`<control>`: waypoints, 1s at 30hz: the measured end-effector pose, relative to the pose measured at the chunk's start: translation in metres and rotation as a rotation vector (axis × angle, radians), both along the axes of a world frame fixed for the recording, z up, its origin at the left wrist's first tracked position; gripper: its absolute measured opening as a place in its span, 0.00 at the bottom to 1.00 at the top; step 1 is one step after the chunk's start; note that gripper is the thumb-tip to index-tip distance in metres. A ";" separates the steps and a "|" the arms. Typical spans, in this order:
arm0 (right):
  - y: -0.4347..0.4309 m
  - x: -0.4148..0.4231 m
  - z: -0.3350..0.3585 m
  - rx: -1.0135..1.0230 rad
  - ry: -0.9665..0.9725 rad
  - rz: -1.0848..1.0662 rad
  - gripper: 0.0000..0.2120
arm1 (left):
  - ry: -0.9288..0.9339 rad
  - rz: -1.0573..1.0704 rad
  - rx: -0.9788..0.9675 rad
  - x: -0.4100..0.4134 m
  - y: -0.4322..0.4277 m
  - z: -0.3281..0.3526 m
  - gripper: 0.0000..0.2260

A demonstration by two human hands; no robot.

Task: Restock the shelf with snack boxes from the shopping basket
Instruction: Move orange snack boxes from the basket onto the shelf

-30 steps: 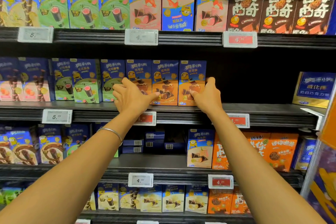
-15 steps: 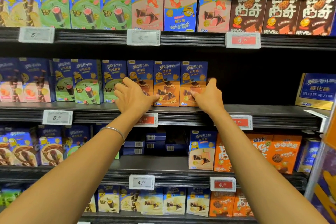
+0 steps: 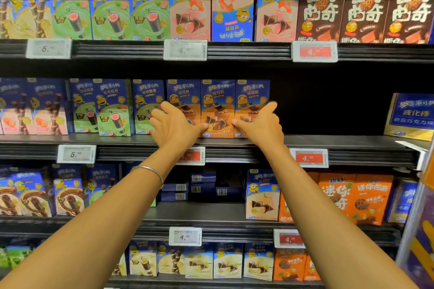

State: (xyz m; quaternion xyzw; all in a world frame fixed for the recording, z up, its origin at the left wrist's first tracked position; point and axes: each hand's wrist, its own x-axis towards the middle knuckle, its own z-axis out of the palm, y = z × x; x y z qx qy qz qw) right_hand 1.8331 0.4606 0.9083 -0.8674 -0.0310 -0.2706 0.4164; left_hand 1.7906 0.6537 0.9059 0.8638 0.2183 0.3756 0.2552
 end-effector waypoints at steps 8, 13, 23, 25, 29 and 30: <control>0.002 -0.001 -0.001 0.003 -0.003 -0.015 0.47 | -0.018 -0.010 0.020 0.001 0.000 -0.001 0.47; 0.001 -0.002 -0.002 0.042 -0.001 0.033 0.46 | -0.006 -0.041 0.006 -0.003 0.001 -0.001 0.48; -0.015 -0.016 0.003 0.459 -0.102 0.224 0.43 | -0.180 -0.261 -0.253 -0.020 0.023 0.008 0.41; -0.013 -0.034 0.000 0.533 -0.160 0.259 0.41 | -0.279 -0.344 -0.301 -0.034 0.023 0.005 0.39; -0.013 -0.080 -0.021 0.648 -0.230 0.361 0.31 | -0.492 -0.516 -0.431 -0.079 0.013 -0.019 0.30; -0.014 -0.092 -0.031 0.673 -0.238 0.397 0.29 | -0.541 -0.548 -0.452 -0.092 0.011 -0.030 0.28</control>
